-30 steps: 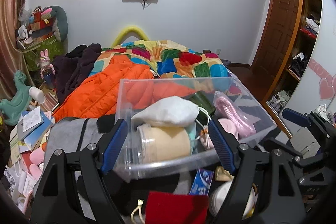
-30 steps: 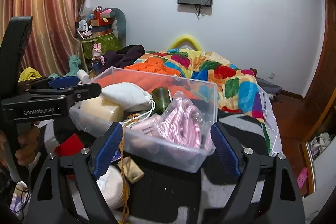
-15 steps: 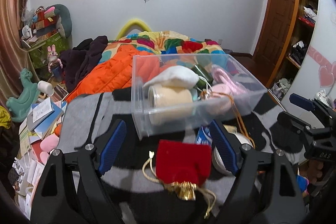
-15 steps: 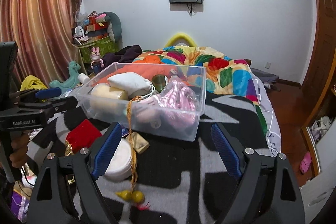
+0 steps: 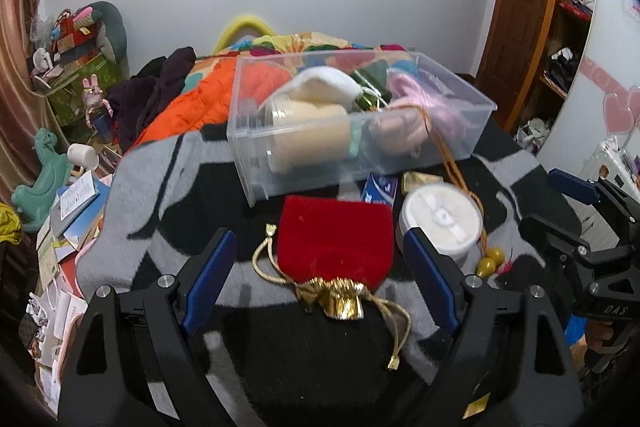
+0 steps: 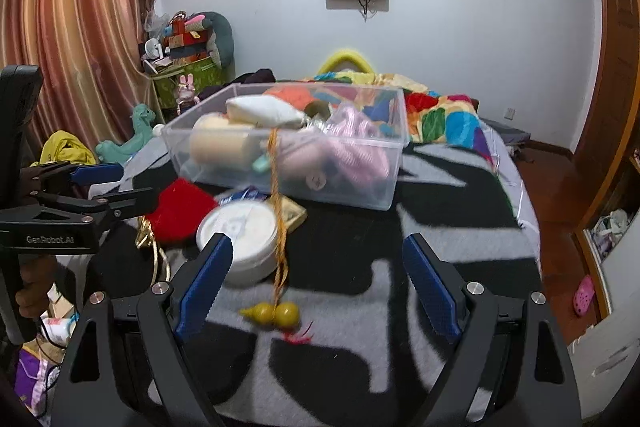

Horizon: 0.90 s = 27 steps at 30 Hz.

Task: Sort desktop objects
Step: 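Grasp the red velvet pouch with the left tool while the right tool grasps the yellow gourd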

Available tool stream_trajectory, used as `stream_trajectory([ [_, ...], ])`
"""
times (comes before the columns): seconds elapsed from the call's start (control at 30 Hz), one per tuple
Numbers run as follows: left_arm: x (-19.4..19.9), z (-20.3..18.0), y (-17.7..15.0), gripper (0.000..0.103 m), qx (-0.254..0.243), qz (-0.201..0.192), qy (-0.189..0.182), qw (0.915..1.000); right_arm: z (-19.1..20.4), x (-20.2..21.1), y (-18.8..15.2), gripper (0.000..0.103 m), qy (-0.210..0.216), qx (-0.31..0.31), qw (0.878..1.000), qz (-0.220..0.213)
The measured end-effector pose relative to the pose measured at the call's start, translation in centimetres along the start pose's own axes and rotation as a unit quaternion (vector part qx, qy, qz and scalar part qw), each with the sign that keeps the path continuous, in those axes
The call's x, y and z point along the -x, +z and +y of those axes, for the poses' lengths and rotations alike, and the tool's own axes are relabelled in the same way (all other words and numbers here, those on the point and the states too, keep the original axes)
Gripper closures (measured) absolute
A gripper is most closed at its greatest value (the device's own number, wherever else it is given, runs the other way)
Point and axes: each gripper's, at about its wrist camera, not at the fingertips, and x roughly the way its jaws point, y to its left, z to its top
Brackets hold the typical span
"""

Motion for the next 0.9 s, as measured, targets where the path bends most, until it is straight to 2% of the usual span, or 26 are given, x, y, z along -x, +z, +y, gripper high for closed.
stream_trajectory([
  [0.3,-2.9,0.5,-0.8,0.017,0.021,0.043,-0.021,0.9986,0.6,-0.8,-2.3,0.018,0.012,-0.014,1.0,0.018],
  [0.43,-4.3,1.0,-0.6,0.016,0.039,0.058,-0.029,0.9971,1.0,-1.5,-3.0,0.018,0.031,-0.025,0.999,0.037],
  [0.67,-5.6,0.5,-0.3,0.012,0.042,0.049,-0.015,0.9978,1.4,-3.0,-4.0,0.019,0.042,-0.031,0.997,0.054],
  [0.83,-6.1,0.6,-0.6,0.012,0.063,0.032,-0.001,0.9975,1.5,-3.0,-4.1,0.052,0.031,-0.019,0.998,0.048],
  [0.9,-5.7,0.7,-0.8,0.019,0.065,0.023,0.008,0.9976,1.4,-3.0,-4.1,0.063,0.031,-0.019,0.998,0.048],
])
